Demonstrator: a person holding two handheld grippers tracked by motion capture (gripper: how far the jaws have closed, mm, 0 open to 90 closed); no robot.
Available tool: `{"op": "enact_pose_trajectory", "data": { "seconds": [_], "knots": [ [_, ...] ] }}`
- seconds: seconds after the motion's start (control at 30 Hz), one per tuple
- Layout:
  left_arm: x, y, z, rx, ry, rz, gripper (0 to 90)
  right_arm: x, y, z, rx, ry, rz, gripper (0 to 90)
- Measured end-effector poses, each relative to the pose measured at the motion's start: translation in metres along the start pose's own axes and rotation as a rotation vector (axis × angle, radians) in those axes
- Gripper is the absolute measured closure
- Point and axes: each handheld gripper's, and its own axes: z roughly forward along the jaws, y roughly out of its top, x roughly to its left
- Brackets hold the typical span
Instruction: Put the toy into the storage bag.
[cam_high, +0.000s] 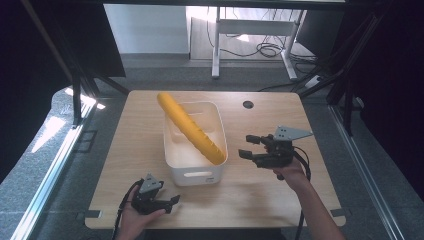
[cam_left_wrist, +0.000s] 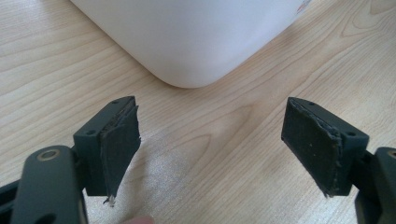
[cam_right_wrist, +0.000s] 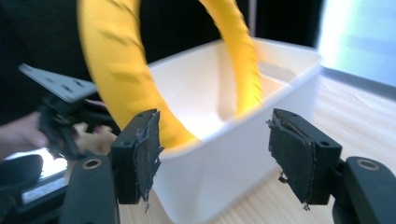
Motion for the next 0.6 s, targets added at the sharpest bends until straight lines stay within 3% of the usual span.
{"op": "enact_pose_trajectory", "data": {
  "seconds": [0.2, 0.4, 0.6],
  "knots": [
    [-0.001, 0.000, 0.001, 0.001, 0.001, -0.006, 19.6, -0.012, -0.031, -0.008, 0.042, -0.083, 0.020, 34.4],
    [-0.001, -0.001, 0.001, 0.000, -0.002, -0.002, 19.6, -0.018, -0.053, -0.005, 0.078, -0.113, 0.065, 34.5],
    [-0.001, -0.001, 0.001, -0.001, -0.003, 0.001, 19.6, -0.016, -0.057, -0.006, 0.068, -0.129, 0.067, 34.4]
  ]
}}
